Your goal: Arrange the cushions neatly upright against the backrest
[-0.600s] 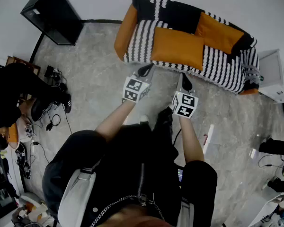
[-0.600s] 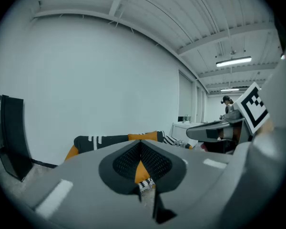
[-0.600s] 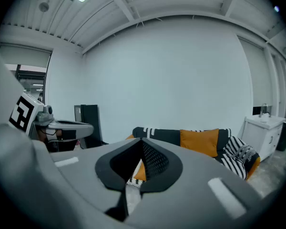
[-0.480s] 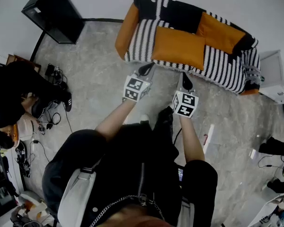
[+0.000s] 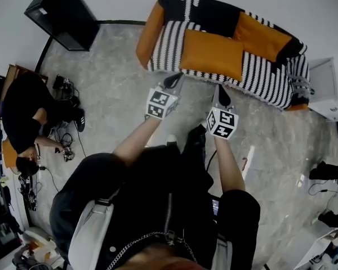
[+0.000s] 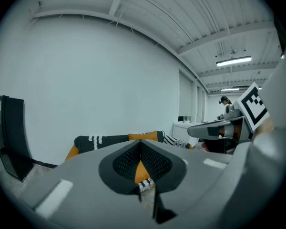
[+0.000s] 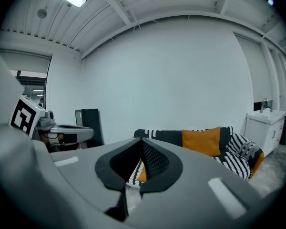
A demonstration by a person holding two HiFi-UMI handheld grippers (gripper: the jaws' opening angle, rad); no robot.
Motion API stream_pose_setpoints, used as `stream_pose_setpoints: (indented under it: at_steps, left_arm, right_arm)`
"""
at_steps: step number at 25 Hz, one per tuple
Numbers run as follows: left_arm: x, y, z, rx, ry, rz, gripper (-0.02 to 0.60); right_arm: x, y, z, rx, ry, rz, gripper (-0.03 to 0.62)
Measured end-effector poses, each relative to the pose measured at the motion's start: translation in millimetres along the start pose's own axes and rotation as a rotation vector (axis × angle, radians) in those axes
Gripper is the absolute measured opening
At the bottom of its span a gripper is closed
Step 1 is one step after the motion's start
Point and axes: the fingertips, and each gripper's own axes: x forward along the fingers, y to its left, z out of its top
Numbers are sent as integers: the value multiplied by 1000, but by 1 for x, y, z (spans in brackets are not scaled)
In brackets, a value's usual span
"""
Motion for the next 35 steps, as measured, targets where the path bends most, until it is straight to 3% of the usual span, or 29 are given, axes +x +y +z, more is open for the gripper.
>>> stream_pose_setpoints:
  at_steps: [17, 35]
  left_arm:
    - [14, -3, -3, 2, 30, -33, 11]
    - [124, 22, 1, -15, 89, -30, 11]
  right_arm:
    - [-1, -15, -4, 34, 27, -20, 3]
    - [97, -75, 11, 82, 72, 0, 3]
